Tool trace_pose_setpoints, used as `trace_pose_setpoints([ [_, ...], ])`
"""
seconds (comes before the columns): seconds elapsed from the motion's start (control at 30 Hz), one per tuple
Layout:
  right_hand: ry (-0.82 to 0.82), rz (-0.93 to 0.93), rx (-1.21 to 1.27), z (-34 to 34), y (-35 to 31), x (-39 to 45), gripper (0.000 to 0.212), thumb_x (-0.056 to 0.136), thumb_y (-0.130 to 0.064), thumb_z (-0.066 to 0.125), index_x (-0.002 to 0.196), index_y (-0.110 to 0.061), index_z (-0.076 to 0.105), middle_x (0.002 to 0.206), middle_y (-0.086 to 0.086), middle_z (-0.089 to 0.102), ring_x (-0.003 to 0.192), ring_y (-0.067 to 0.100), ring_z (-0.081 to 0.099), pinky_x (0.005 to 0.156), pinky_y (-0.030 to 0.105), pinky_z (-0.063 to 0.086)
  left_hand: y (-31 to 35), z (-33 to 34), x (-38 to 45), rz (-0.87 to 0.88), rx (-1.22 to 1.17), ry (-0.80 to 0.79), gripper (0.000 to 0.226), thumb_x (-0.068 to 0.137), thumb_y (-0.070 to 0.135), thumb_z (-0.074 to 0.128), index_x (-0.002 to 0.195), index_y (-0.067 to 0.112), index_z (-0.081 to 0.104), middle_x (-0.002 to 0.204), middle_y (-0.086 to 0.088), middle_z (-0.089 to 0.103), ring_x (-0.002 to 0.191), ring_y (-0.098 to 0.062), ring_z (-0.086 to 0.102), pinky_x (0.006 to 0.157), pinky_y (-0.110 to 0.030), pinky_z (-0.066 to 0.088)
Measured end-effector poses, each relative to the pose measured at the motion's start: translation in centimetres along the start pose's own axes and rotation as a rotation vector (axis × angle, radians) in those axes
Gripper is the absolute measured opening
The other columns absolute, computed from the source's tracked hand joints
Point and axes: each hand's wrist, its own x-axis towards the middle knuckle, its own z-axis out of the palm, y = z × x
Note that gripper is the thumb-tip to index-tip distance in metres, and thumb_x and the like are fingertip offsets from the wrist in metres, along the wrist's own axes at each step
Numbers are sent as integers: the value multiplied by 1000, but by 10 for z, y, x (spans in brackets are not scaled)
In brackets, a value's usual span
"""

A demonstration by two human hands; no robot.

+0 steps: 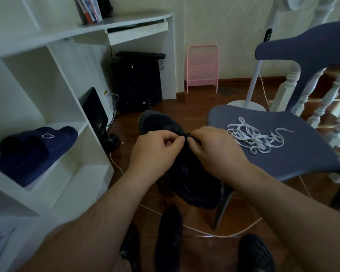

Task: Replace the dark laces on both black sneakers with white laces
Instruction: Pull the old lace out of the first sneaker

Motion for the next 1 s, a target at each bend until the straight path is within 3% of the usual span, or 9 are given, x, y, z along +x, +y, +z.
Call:
trace_pose_setpoints([
  [0.13, -15, -15, -5, 2, -3, 0, 32, 102, -39, 43, 79, -19, 54, 76, -4, 46, 75, 26, 53, 68, 46, 47, -2, 2, -1, 7, -69, -12, 25, 100, 42, 65, 76, 41, 73, 73, 12, 70, 66, -5, 64, 56, -24, 49],
  [0.23, 20, 47, -3, 0, 6, 3, 33, 102, -32, 48, 71, -20, 44, 71, -5, 43, 74, 29, 53, 66, 46, 44, -2, -3, 2, 28, -349, -100, 25, 87, 22, 64, 64, 19, 70, 64, -8, 63, 64, -23, 57, 64, -33, 45],
  [0.3, 54, 97, 8, -4, 15, 4, 34, 102, -30, 50, 70, -16, 46, 70, 0, 48, 72, 30, 52, 66, 47, 44, -1, -11, 3, 63, -547, -232, 22, 71, 14, 54, 50, 16, 59, 56, -5, 51, 58, -15, 47, 62, -25, 40],
  [0.4, 62, 94, 0, -7, 19, 3, 35, 103, -30, 50, 72, -13, 51, 73, 3, 53, 72, 27, 50, 66, 45, 43, -3, -18, 1, 72, -465, -383, 21, 71, 16, 52, 51, 14, 52, 56, -4, 44, 56, -15, 41, 59, -27, 35],
  [0.53, 44, 64, -27, -5, 12, 0, 32, 104, -33, 48, 78, -17, 55, 78, 0, 52, 74, 26, 50, 67, 42, 43, -12, -6, 0, 33, -85, -94, 35, 103, 35, 59, 74, 25, 76, 68, 5, 70, 66, -12, 64, 67, -42, 53],
  [0.63, 33, 36, -22, -3, 5, 0, 33, 105, -34, 46, 76, -18, 52, 76, -2, 47, 74, 27, 53, 68, 45, 46, -4, 1, -1, 4, -54, -9, 33, 105, 48, 57, 89, 32, 82, 82, 6, 77, 79, -9, 70, 76, -45, 61],
  [0.83, 12, -21, -30, 0, -3, -2, 32, 105, -37, 45, 88, -16, 63, 82, -3, 48, 79, 29, 56, 69, 46, 47, -2, 8, -2, -2, -123, 19, 22, 101, 48, 64, 88, 40, 80, 67, 31, 67, 73, 12, 64, 57, -11, 44],
  [0.9, 27, 7, -32, -1, 1, 0, 31, 104, -35, 46, 85, -16, 61, 81, -1, 51, 80, 30, 56, 70, 47, 48, -3, 5, -1, 30, -183, -4, 22, 101, 37, 67, 82, 34, 79, 59, 24, 64, 63, 8, 61, 55, -8, 40],
  [1.0, 79, 103, -20, -6, 18, 5, 31, 103, -30, 50, 80, -12, 61, 80, 5, 60, 79, 32, 57, 72, 48, 48, -4, -6, -1, 202, -339, -109, 23, 82, 21, 64, 59, 19, 65, 58, -5, 59, 58, -18, 54, 58, -30, 41],
])
